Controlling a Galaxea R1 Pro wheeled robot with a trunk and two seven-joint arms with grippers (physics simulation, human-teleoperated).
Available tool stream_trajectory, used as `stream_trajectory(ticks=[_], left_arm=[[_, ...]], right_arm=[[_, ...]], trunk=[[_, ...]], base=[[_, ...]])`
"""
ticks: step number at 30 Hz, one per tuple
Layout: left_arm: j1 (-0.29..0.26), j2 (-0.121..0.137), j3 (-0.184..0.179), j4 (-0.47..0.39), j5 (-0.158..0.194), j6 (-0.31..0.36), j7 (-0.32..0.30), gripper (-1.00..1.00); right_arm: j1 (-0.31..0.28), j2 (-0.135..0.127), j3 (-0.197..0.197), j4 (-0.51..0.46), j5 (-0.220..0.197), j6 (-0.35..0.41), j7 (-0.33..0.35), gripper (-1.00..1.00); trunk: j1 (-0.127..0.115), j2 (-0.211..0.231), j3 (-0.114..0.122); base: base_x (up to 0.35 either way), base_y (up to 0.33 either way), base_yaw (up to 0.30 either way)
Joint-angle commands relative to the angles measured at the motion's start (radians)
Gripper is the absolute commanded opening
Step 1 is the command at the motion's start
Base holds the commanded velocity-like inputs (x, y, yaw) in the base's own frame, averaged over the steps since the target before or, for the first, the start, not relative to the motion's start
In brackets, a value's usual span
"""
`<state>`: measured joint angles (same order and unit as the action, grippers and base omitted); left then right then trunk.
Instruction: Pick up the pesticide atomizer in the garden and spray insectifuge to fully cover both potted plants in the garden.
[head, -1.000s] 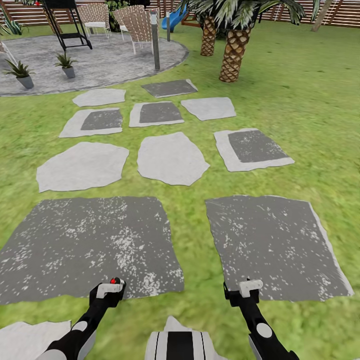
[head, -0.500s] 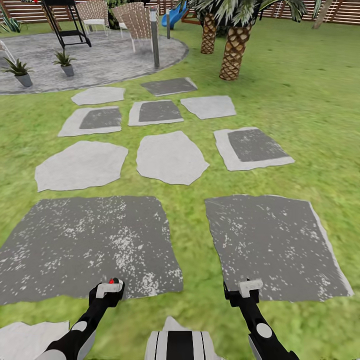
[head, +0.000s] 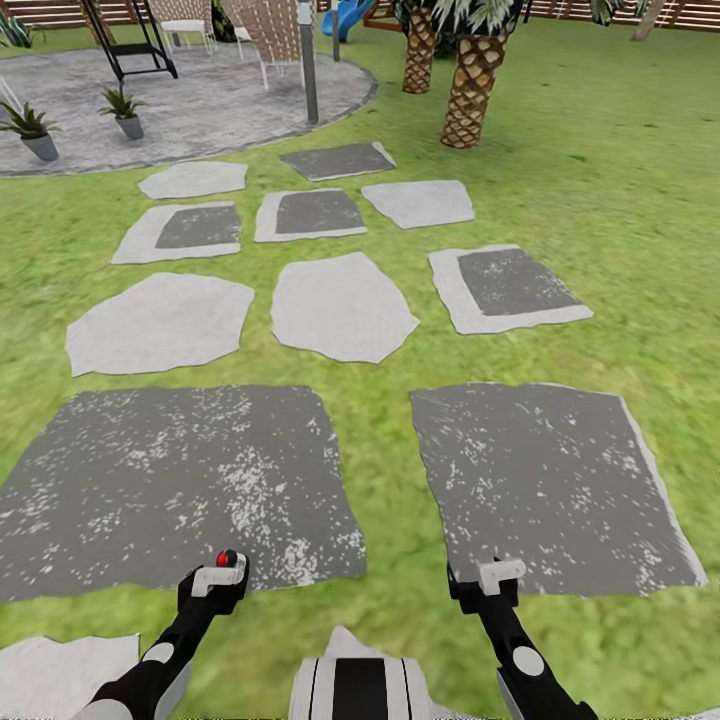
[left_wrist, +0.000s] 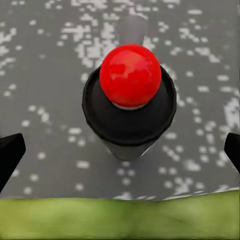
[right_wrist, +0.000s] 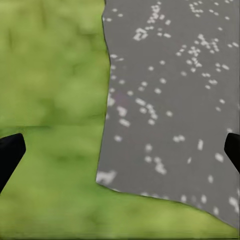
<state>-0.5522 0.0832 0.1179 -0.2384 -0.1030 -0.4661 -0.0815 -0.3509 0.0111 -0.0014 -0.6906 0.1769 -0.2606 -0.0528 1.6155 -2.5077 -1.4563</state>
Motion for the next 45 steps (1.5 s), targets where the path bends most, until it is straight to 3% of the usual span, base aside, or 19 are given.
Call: stream_trajectory(ticks=[1, 45], left_arm=[[-0.001, 0.000, 0.009, 0.001, -0.010, -0.003, -0.004, 1.00], [-0.001, 0.000, 0.012, 0.000, -0.012, -0.003, -0.004, 1.00]], right_arm=[[0.000, 0.000, 0.000, 0.001, 0.010, -0.002, -0.006, 1.00], [0.000, 0.000, 0.000, 0.005, 0.010, -0.002, -0.006, 1.00]], trunk=[[0.000, 0.000, -0.005], [0.000, 0.000, 0.001]], base=[[0.000, 0.000, 0.000], [0.018, 0.000, 0.000]])
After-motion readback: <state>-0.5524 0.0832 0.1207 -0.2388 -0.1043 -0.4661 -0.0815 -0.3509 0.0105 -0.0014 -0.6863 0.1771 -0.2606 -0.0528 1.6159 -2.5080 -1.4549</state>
